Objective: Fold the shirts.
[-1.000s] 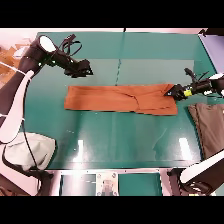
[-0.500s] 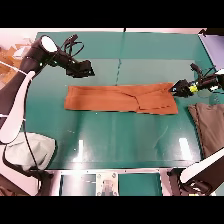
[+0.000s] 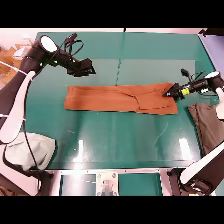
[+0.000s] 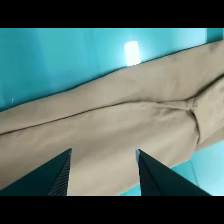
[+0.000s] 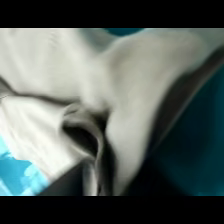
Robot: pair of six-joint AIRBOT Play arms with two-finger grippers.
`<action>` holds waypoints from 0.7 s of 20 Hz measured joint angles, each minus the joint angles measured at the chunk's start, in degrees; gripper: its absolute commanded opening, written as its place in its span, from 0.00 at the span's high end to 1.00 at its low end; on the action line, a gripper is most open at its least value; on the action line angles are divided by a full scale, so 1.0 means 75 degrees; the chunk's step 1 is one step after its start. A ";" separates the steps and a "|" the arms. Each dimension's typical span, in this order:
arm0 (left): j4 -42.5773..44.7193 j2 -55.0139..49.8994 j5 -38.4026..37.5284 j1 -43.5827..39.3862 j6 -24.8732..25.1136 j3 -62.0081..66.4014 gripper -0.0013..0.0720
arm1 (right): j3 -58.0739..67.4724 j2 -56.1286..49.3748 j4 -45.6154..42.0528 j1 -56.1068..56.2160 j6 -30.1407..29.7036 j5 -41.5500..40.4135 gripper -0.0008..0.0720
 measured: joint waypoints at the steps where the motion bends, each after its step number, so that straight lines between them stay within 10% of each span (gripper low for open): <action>1: -0.0055 -0.0023 0.0055 -0.0038 0.0035 0.0000 0.79 | 0.0003 -0.0012 -0.0050 0.0058 0.0009 -0.0003 0.96; 2: -0.0105 -0.0064 0.0105 -0.0111 0.0096 0.0000 0.96 | 0.0009 -0.0017 -0.0058 0.0087 0.0012 -0.0003 0.96; 14: -0.0545 -0.1842 0.2209 -0.2544 0.0519 0.0015 0.96 | 0.0991 0.1478 0.0481 0.0370 0.0510 0.1011 0.96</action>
